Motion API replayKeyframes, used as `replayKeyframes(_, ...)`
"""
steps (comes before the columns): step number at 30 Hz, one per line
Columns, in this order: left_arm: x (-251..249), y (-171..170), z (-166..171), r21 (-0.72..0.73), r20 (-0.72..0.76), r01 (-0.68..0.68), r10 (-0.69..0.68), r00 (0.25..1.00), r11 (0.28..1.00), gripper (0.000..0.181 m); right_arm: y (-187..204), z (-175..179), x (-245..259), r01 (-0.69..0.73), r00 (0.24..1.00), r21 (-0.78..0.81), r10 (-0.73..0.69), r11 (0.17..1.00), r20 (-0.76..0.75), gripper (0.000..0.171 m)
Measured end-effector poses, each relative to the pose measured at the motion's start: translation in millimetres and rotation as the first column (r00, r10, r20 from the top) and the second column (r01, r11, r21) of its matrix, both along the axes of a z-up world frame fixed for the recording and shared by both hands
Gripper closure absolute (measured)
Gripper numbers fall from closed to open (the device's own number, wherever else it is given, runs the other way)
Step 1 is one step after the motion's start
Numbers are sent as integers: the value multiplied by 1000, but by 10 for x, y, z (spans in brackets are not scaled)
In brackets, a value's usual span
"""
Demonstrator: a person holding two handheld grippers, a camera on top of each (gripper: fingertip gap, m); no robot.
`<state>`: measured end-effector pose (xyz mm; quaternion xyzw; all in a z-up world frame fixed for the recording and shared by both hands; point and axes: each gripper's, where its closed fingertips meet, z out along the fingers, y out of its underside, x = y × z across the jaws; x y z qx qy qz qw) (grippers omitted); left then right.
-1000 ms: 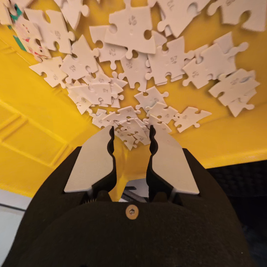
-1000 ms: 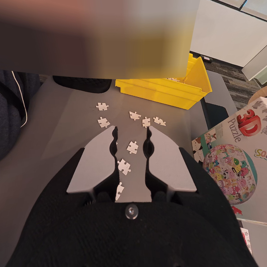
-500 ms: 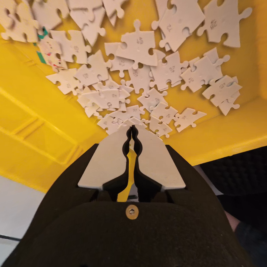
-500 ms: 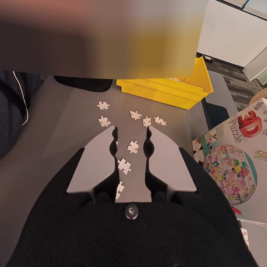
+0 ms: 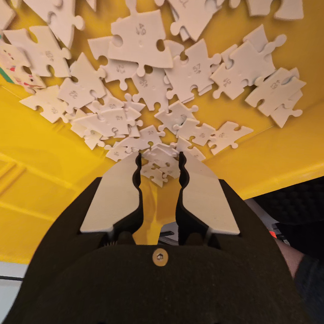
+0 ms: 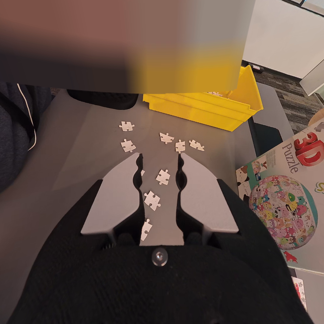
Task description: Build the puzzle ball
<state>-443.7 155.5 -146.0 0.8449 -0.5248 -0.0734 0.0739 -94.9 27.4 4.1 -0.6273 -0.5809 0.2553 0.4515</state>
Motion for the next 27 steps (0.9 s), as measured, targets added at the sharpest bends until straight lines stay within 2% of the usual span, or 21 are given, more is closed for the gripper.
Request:
replayKeyframes(6,-48,13,13,17,-17,11,-11,1000,1000,141,-4,-7,-6,-1,1000,0,1,1000,5,132)
replayKeyframes(10,26,87,96,62,39,1,-3,999,998,141,-2,-9,-4,-1,1000,-2,1,1000,4,132)
replayKeyframes(16,199,314,145,137,172,-104,79,982,985,141,-2,-17,-8,-2,1000,-2,2,1000,8,132)
replayKeyframes(21,158,388,69,146,153,-160,137,979,976,140,8,-42,-10,-3,1000,-10,3,1000,11,132)
replayKeyframes(25,234,458,83,159,204,-187,154,967,969,140,9,-49,-7,-2,1000,-10,2,1000,15,132)
replayKeyframes(27,235,456,110,159,213,-187,151,965,969,133,10,-42,-2,0,1000,-8,1,1000,14,132)
